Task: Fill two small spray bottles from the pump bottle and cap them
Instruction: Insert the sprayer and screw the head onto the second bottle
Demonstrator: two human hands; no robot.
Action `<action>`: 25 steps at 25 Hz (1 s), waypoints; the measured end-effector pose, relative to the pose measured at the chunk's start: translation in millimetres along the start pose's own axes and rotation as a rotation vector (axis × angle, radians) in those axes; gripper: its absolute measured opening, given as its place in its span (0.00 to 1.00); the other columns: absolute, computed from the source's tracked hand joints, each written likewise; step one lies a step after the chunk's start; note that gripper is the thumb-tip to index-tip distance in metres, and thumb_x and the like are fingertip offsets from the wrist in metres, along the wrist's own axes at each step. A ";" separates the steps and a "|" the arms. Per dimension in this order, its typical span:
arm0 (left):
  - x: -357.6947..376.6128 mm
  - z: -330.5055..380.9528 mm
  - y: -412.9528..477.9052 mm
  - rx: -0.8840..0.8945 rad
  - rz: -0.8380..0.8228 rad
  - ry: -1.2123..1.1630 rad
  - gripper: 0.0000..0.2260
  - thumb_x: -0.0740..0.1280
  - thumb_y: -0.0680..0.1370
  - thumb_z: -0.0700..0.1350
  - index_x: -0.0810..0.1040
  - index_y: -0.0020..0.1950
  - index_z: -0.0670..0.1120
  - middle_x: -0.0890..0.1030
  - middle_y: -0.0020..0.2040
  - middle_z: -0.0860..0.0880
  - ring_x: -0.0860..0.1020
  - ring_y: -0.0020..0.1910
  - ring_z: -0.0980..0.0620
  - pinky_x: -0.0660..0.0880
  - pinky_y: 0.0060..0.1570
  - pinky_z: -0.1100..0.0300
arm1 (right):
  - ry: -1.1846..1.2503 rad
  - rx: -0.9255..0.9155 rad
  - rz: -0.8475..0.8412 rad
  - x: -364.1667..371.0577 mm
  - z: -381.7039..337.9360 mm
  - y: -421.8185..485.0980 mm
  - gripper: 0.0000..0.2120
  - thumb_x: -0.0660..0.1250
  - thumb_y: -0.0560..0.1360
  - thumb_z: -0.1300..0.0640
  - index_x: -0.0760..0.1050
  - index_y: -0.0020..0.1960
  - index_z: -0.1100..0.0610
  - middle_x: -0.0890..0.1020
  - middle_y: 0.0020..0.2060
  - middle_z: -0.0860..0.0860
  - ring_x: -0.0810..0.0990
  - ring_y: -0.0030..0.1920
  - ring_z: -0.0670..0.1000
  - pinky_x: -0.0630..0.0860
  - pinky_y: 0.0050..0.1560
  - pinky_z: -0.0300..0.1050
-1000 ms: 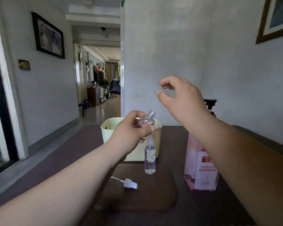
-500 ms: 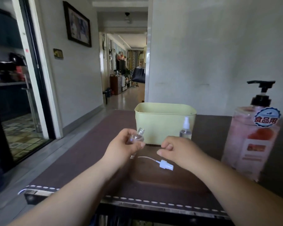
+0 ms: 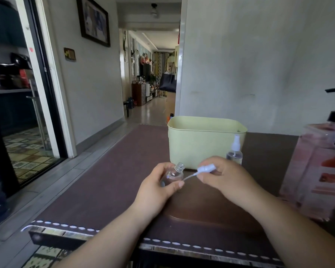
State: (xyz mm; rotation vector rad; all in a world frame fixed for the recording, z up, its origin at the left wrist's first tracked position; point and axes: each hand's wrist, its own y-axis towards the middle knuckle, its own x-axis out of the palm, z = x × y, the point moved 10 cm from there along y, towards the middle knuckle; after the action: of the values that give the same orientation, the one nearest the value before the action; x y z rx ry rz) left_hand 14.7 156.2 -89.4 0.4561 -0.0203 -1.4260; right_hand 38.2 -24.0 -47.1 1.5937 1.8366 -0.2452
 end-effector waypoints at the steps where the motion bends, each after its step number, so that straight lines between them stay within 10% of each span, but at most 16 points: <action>1: 1.3 0.0 -0.1 0.007 0.000 -0.002 0.15 0.74 0.69 0.47 0.75 0.52 0.58 0.81 0.45 0.65 0.75 0.37 0.68 0.70 0.40 0.76 | 0.172 -0.005 0.016 -1.1 -5.3 1.2 0.02 0.70 0.71 0.55 0.79 0.43 0.49 0.85 0.40 0.47 0.80 0.38 0.44 0.74 0.43 0.39; 7: 1.4 -1.5 1.1 0.033 0.024 -0.012 0.17 0.74 0.69 0.46 0.76 0.55 0.58 0.81 0.50 0.64 0.77 0.48 0.68 0.68 0.46 0.80 | 0.628 -0.114 0.238 -21.6 -23.5 5.8 0.09 0.64 0.78 0.57 0.78 0.43 0.46 0.86 0.48 0.47 0.86 0.45 0.45 0.80 0.41 0.33; 25: 0.4 1.1 0.1 0.071 0.032 0.050 0.17 0.74 0.69 0.47 0.76 0.55 0.58 0.80 0.50 0.67 0.76 0.48 0.71 0.66 0.45 0.81 | 0.356 -0.257 0.294 -27.2 -33.0 4.3 0.09 0.62 0.70 0.43 0.75 0.40 0.47 0.82 0.53 0.42 0.83 0.53 0.46 0.77 0.58 0.59</action>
State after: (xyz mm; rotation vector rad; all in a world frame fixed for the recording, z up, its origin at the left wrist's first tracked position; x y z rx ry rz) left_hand 14.6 155.5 -88.5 0.5481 -0.0379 -1.3851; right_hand 30.5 -26.6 -4.9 1.7741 1.7674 0.4144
